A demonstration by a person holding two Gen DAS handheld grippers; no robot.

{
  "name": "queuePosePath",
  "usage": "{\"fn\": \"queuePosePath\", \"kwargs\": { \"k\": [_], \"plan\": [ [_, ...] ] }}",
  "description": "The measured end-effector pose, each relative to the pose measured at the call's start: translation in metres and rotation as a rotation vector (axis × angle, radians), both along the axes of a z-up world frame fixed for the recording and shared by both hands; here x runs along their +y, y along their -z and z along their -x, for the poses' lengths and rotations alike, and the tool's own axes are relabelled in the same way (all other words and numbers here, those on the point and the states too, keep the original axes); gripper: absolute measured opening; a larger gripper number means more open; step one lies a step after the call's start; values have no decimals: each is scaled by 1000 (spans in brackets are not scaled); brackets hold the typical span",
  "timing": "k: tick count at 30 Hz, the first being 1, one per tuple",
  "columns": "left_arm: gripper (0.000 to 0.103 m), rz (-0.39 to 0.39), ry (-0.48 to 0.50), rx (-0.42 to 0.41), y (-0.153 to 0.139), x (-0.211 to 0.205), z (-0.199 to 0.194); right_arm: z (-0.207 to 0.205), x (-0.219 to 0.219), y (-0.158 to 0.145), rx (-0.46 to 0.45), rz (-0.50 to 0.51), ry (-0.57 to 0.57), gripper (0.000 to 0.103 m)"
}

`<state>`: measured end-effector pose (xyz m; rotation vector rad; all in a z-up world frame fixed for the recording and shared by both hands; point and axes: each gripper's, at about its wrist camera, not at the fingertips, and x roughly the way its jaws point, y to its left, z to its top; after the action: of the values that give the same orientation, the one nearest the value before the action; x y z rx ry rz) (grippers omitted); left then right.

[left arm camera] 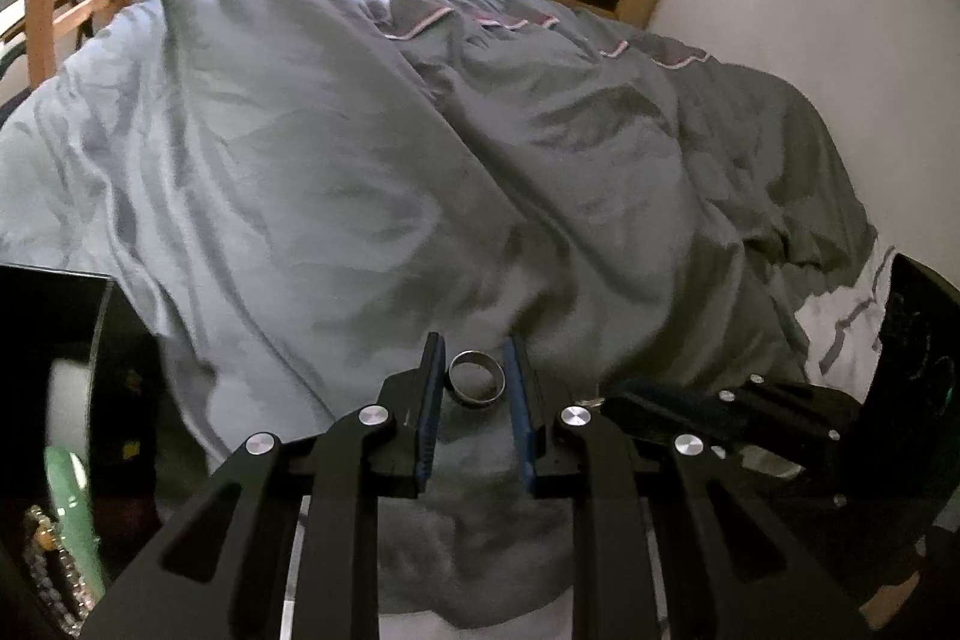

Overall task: Organize jewelry
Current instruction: 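Carry the ring toward the black box with the left gripper while the right gripper carries the gold chain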

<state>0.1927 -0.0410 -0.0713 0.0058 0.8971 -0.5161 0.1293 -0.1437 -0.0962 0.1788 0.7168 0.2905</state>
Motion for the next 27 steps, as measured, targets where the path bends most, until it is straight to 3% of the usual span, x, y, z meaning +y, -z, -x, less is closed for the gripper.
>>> {"fn": "queuePosePath", "kwargs": {
  "k": [14, 27],
  "plan": [
    [20, 18, -39, -26, -24, 17, 17, 13, -10, -33, -65, -53, 19, 9],
    [20, -7, -46, -67, -52, 40, 69, 52, -1, -67, -100, -36, 15, 9]
  ]
}}
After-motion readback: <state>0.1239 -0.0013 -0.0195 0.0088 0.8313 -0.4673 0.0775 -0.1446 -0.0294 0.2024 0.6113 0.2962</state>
